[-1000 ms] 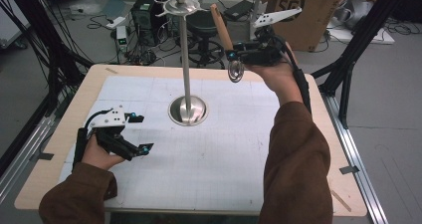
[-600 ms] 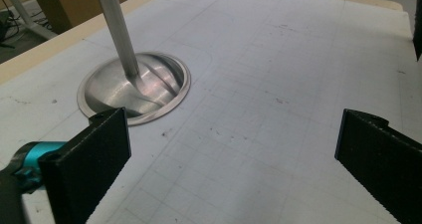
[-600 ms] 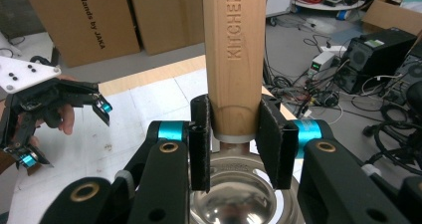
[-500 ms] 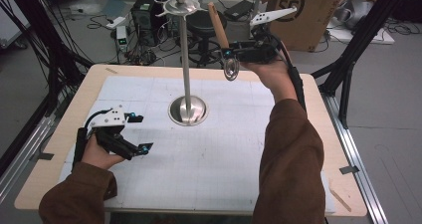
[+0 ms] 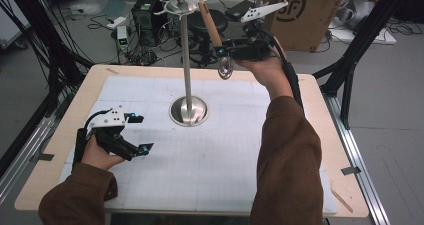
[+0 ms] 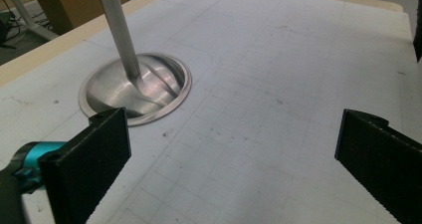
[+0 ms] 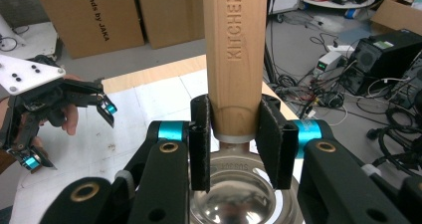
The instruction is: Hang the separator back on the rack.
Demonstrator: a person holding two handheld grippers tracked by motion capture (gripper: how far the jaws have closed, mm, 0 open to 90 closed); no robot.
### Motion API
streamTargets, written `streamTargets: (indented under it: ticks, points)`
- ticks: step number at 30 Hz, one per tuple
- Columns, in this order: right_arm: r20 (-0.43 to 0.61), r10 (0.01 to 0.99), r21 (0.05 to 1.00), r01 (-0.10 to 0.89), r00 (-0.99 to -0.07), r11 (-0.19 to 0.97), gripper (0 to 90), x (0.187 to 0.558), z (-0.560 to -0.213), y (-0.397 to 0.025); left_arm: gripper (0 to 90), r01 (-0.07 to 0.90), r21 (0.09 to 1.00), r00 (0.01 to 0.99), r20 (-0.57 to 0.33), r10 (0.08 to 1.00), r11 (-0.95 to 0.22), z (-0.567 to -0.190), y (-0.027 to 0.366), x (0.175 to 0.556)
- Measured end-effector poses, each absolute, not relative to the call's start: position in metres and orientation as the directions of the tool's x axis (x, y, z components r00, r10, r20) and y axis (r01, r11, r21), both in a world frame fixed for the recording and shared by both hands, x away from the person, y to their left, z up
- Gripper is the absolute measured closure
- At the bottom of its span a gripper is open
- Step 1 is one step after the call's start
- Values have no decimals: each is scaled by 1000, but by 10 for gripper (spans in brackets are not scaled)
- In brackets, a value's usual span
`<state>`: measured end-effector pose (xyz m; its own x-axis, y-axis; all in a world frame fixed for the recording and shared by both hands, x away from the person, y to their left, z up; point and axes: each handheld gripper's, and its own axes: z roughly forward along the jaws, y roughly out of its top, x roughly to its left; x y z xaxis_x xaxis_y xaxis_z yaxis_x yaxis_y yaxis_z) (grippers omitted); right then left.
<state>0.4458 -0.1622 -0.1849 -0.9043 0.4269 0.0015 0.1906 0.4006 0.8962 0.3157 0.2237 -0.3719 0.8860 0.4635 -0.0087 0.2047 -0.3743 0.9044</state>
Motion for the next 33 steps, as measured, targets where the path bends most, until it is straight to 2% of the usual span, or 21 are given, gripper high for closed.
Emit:
streamTargets:
  ticks: [33]
  points:
    - [-3,412,863,206,-911,462,686,450,-201,-137,16,198,903,889,-1,459,-381,-371,224,315]
